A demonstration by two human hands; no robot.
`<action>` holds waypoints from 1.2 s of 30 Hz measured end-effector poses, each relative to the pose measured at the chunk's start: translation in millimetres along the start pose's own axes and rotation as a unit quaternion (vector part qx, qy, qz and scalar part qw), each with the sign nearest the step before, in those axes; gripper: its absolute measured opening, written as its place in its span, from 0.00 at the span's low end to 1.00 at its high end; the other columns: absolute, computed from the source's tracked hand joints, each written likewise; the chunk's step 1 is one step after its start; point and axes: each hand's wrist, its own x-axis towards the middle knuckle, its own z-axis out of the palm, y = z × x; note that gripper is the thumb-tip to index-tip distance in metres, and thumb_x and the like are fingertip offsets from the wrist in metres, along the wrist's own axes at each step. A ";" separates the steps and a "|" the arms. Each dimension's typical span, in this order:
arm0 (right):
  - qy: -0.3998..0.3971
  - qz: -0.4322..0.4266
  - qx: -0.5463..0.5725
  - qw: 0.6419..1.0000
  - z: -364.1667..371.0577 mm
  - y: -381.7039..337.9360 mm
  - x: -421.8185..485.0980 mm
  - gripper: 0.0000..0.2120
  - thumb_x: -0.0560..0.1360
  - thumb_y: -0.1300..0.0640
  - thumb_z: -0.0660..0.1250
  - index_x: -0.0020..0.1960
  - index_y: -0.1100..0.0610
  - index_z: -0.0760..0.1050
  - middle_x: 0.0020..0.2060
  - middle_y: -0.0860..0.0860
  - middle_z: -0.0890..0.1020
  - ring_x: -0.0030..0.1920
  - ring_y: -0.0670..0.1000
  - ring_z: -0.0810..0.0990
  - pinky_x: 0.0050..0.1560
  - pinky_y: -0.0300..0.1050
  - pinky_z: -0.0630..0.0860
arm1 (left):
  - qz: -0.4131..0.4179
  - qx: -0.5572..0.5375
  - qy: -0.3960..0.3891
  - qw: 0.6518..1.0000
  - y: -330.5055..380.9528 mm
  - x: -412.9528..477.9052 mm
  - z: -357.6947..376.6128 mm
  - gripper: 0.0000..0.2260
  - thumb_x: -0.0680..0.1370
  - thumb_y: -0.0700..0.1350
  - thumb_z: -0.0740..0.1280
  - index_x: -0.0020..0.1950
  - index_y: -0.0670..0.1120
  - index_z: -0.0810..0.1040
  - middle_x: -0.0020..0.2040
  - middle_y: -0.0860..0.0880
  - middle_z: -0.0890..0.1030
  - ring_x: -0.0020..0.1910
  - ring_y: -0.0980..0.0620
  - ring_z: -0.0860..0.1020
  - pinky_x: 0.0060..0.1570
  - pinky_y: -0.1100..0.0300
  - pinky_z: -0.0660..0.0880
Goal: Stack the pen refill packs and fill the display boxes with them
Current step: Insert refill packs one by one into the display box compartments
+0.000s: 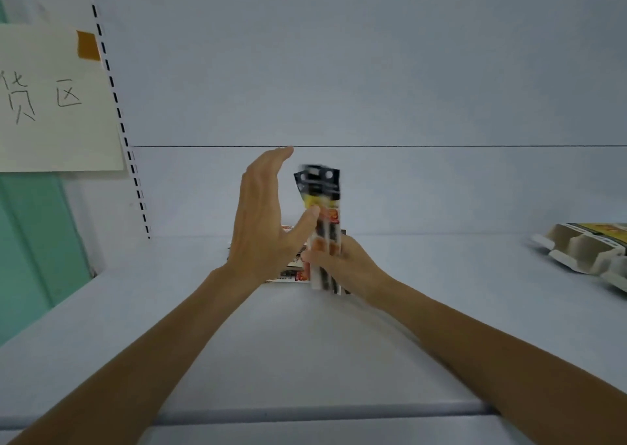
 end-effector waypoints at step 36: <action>0.026 -0.035 -0.298 0.954 -374.1 54.0 -128.8 0.20 0.69 0.65 0.67 0.58 0.49 0.73 0.56 0.46 0.77 0.53 0.42 0.76 0.49 0.29 0.72 | -0.102 0.170 -0.414 0.888 190.3 8.1 257.3 0.07 0.80 0.47 0.55 0.47 0.45 0.68 0.40 0.48 0.74 0.39 0.47 0.73 0.35 0.57 0.65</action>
